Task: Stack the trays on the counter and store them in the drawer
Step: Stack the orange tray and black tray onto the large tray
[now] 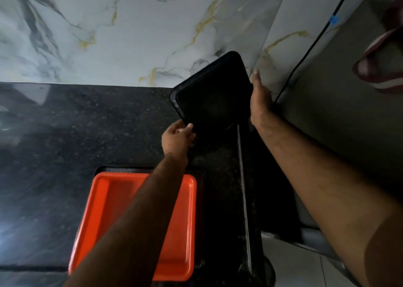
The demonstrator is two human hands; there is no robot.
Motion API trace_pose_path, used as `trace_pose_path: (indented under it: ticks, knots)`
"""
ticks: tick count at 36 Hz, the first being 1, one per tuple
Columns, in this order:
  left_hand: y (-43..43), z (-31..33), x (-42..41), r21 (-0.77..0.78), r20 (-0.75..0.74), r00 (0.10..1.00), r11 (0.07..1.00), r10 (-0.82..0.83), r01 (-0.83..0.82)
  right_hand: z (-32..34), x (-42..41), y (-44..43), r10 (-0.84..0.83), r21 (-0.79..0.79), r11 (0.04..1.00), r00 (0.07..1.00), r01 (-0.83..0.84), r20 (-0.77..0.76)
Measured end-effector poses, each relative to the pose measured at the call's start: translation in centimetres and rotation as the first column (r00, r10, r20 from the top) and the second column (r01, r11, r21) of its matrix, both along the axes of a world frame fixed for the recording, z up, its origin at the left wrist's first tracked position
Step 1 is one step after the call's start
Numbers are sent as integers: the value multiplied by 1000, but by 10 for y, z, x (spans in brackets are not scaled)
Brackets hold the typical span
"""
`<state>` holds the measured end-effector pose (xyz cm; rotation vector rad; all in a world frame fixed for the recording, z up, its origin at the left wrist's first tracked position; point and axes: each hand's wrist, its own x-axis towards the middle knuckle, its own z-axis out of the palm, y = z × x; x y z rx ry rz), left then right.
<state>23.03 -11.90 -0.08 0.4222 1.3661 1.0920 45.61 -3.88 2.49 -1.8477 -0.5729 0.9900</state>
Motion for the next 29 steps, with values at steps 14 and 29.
trace_pose_path:
  ticks: [14,29]
  knots:
    - [-74,49,-166,154,-431,899,976,-75,156,42,-122,-153,158,373,924,803,86,-575]
    - [-184,24,-280,-227,-887,292,887,-359,401,-10,-237,-310,351,-219,931,881,-292,317]
